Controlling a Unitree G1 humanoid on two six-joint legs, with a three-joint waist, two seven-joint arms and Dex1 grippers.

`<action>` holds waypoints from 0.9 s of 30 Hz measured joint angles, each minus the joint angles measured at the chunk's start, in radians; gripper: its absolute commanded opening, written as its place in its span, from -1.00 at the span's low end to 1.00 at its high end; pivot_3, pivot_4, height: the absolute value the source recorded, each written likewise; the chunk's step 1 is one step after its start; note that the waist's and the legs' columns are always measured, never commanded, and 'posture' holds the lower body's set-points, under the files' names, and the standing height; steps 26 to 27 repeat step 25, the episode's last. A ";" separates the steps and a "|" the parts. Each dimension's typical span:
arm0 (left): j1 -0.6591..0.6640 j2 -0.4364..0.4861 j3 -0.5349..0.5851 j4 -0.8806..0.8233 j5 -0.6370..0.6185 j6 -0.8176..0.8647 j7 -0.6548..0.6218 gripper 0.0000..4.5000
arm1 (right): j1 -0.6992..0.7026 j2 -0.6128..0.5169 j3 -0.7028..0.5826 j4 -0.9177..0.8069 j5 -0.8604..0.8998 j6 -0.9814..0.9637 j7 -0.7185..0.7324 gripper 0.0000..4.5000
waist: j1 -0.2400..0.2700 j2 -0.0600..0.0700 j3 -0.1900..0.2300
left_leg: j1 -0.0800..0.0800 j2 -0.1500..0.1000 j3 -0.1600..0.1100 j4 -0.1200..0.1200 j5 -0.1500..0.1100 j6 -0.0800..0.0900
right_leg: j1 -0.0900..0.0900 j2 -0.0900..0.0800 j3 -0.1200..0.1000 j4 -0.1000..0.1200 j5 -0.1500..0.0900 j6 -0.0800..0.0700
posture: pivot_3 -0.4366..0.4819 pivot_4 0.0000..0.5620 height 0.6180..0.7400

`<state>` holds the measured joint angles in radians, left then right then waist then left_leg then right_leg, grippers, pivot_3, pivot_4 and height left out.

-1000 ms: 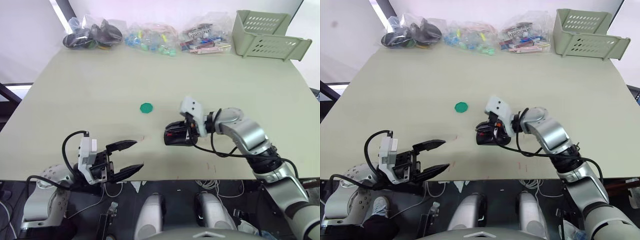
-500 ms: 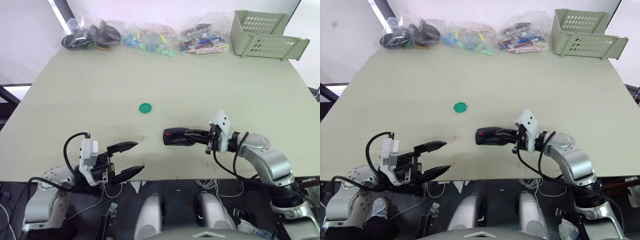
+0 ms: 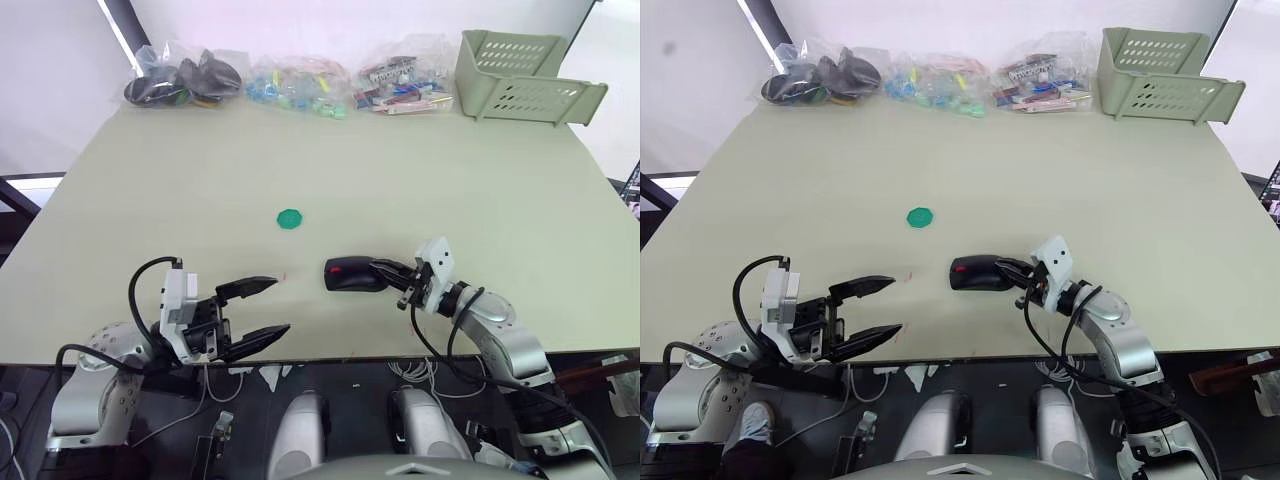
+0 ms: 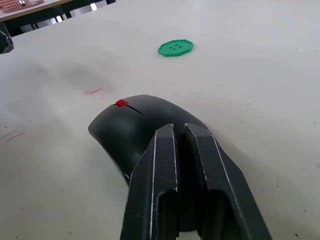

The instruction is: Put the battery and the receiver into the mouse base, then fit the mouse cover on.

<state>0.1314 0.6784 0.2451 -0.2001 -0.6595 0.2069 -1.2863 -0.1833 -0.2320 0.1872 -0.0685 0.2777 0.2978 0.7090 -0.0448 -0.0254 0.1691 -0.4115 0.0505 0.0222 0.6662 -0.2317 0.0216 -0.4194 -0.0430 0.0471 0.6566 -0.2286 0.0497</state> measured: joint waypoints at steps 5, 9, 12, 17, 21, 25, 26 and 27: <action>-0.003 -0.004 0.001 0.001 -0.001 0.016 0.034 1.00 | 0.067 -0.033 -0.044 -0.080 0.091 0.029 0.042 -0.85 | 0.004 0.002 0.002 | -0.005 0.000 0.002 -0.004 0.001 0.002 | -0.004 -0.002 -0.002 -0.002 0.002 -0.006 | -0.05 -0.47 1.00; 0.010 -0.002 0.003 0.001 0.010 0.039 0.084 1.00 | 0.105 -0.109 -0.104 -0.147 0.155 0.077 0.070 -0.46 | 0.007 0.002 0.002 | -0.005 -0.005 0.003 -0.011 0.003 0.005 | -0.005 0.000 -0.002 -0.006 0.001 -0.007 | -0.05 -0.47 1.00; 0.041 -0.001 0.025 0.000 0.013 0.053 0.127 1.00 | 0.167 -0.209 -0.169 -0.241 0.198 0.093 0.101 0.23 | 0.010 0.002 0.002 | -0.006 -0.009 0.003 -0.016 0.003 0.005 | -0.004 0.000 -0.002 -0.012 0.001 -0.006 | -0.05 -0.47 1.00; 0.085 0.003 0.067 -0.006 0.036 0.076 0.207 1.00 | 0.281 -0.326 -0.306 -0.320 0.248 0.097 0.128 0.98 | 0.014 0.002 0.002 | -0.005 -0.010 0.003 -0.017 0.003 0.005 | -0.003 0.000 -0.003 -0.014 -0.001 -0.002 | -0.05 -0.47 1.00; 0.157 0.004 0.114 -0.019 0.056 0.100 0.281 1.00 | 0.422 -0.403 -0.455 -0.341 0.288 0.098 0.162 0.98 | 0.019 0.001 0.002 | -0.004 -0.009 0.003 -0.016 0.003 0.005 | -0.002 -0.001 -0.003 -0.014 -0.002 -0.001 | -0.05 -0.47 1.00; 0.204 0.004 0.147 -0.027 0.060 0.111 0.306 1.00 | 0.476 -0.423 -0.544 -0.344 0.320 0.098 0.174 0.98 | 0.020 0.001 0.002 | -0.003 -0.007 0.002 -0.015 0.003 0.005 | -0.001 -0.002 -0.003 -0.014 -0.002 0.000 | -0.05 -0.47 1.00; 0.204 0.004 0.147 -0.027 0.060 0.111 0.306 1.00 | 0.476 -0.423 -0.544 -0.344 0.320 0.098 0.174 0.98 | 0.020 0.001 0.002 | -0.003 -0.007 0.002 -0.015 0.003 0.005 | -0.001 -0.002 -0.003 -0.014 -0.002 0.000 | -0.05 -0.47 1.00; 0.204 0.004 0.147 -0.027 0.060 0.111 0.306 1.00 | 0.476 -0.423 -0.544 -0.344 0.320 0.098 0.174 0.98 | 0.020 0.001 0.002 | -0.003 -0.007 0.002 -0.015 0.003 0.005 | -0.001 -0.002 -0.003 -0.014 -0.002 0.000 | -0.05 -0.47 1.00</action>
